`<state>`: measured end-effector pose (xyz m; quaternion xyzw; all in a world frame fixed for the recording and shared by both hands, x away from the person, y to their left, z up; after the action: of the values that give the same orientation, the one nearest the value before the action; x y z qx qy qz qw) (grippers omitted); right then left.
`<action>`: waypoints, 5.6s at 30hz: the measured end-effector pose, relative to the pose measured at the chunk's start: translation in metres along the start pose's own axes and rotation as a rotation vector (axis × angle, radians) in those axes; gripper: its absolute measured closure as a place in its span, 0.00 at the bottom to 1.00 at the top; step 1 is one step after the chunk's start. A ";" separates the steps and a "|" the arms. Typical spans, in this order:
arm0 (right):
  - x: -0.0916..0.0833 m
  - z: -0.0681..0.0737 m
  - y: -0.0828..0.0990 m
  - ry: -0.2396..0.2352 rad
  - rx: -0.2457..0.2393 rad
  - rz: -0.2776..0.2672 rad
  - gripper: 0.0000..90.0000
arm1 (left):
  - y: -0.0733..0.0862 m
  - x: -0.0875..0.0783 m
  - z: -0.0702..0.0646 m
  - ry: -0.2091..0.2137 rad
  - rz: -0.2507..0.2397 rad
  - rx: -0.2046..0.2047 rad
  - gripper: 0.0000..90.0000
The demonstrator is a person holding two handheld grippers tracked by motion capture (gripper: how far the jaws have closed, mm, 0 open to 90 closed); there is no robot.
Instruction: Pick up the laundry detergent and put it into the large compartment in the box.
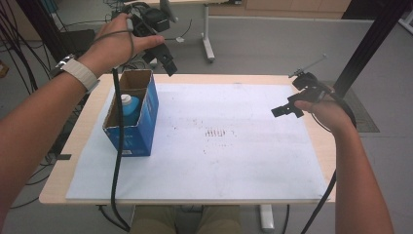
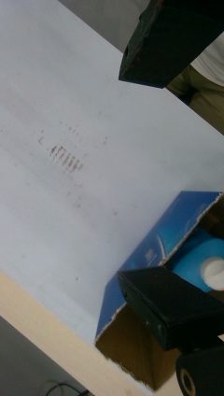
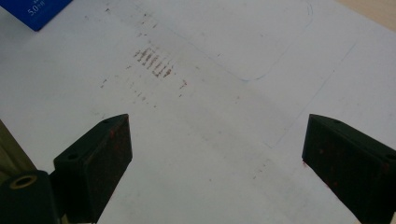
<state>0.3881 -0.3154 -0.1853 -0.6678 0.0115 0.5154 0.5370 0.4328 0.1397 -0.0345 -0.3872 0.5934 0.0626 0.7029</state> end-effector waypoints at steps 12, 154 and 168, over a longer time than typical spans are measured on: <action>0.002 0.008 -0.002 0.003 -0.002 -0.005 0.09 | -0.009 0.018 -0.006 0.098 0.001 0.114 0.07; 0.006 0.006 0.019 0.002 0.030 -0.007 0.09 | 0.018 0.128 -0.039 0.229 0.030 0.283 0.07; 0.008 0.007 0.020 -0.005 0.028 -0.012 0.09 | 0.021 0.129 -0.038 0.224 0.034 0.276 0.07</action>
<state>0.3756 -0.3144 -0.2046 -0.6589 0.0133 0.5135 0.5494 0.4286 0.0830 -0.1584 -0.2816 0.6774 -0.0512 0.6776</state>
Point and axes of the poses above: each handheld gripper's, and its own axes: x roughly forward along the jaws, y roughly out of its underside, z roughly to its left, the point moved 6 cm from there along x, roughly forward along the jaws, and after that the axes turned 10 degrees about -z, right-handed, at the moved point
